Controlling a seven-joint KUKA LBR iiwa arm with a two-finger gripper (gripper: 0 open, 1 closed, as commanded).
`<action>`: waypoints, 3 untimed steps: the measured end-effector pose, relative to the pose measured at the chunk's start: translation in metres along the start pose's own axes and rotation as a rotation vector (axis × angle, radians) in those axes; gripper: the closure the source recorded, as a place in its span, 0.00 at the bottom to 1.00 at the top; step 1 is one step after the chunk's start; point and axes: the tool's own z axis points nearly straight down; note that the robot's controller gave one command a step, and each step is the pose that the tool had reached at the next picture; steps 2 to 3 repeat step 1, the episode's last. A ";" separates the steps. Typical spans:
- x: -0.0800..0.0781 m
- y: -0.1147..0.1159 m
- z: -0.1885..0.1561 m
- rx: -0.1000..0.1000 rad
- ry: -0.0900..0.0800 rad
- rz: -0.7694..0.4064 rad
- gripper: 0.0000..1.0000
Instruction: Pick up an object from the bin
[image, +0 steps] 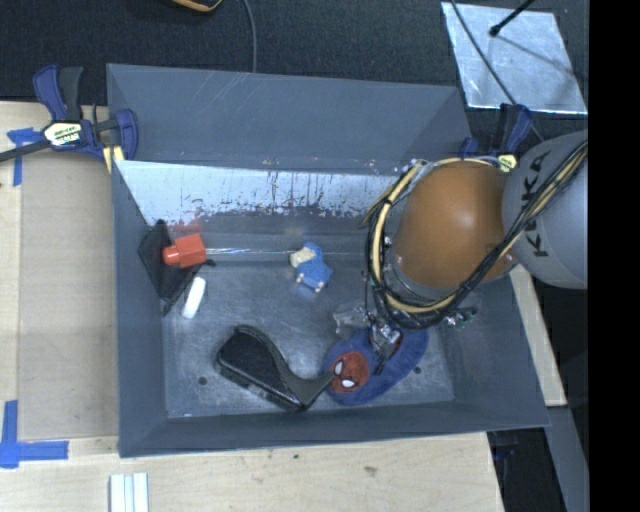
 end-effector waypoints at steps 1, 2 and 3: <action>-0.009 -0.003 -0.097 0.001 -0.002 -0.004 1.00; -0.009 -0.003 -0.097 0.001 -0.002 -0.004 1.00; -0.009 -0.003 -0.097 0.001 -0.002 -0.004 1.00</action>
Offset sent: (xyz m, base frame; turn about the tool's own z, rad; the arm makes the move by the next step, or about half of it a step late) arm 0.0050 0.0040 0.0926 -0.0050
